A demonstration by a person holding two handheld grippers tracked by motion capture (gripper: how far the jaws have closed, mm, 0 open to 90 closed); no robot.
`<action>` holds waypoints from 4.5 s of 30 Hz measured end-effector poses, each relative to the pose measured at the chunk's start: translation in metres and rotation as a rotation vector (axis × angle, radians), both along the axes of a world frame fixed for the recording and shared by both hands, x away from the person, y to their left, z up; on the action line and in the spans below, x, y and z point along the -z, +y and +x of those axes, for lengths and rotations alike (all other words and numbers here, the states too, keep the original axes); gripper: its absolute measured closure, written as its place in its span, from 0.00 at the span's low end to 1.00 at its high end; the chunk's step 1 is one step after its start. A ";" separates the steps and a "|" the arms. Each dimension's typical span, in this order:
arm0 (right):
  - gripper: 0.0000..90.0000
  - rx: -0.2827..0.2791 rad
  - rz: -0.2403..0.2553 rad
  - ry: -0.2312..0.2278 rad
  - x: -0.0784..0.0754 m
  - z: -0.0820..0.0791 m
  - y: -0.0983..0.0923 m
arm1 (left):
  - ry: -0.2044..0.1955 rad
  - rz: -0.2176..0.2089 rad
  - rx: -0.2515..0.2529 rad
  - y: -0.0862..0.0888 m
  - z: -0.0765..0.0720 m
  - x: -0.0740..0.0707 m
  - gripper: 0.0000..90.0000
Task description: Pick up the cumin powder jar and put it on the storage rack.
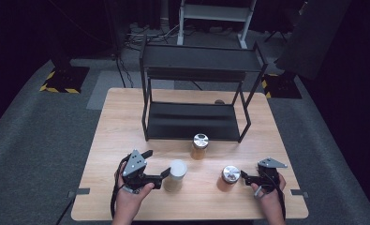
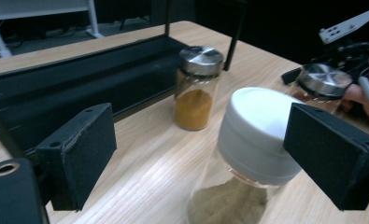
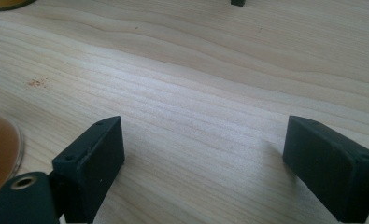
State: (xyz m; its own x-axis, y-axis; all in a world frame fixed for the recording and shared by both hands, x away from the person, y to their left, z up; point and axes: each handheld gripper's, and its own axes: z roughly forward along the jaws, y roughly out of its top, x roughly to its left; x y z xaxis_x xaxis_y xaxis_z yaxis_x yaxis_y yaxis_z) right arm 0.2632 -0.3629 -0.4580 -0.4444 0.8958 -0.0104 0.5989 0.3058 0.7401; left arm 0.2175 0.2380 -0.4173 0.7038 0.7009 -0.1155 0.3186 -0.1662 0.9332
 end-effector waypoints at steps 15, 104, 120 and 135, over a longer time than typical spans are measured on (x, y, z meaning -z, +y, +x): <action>0.15 -0.027 0.000 -0.001 0.000 0.000 -0.002 | -0.028 0.017 0.059 -0.027 -0.002 -0.018 0.11; 0.15 -0.070 0.001 -0.001 0.000 0.001 -0.004 | 0.072 0.093 -0.206 -0.050 0.141 -0.065 0.14; 0.15 -0.070 0.001 -0.001 0.000 0.001 -0.004 | 0.038 0.201 -0.147 -0.021 0.038 -0.027 0.17; 0.15 -0.070 0.001 -0.001 0.000 0.001 -0.004 | 0.177 0.283 -0.193 -0.012 0.005 0.046 0.18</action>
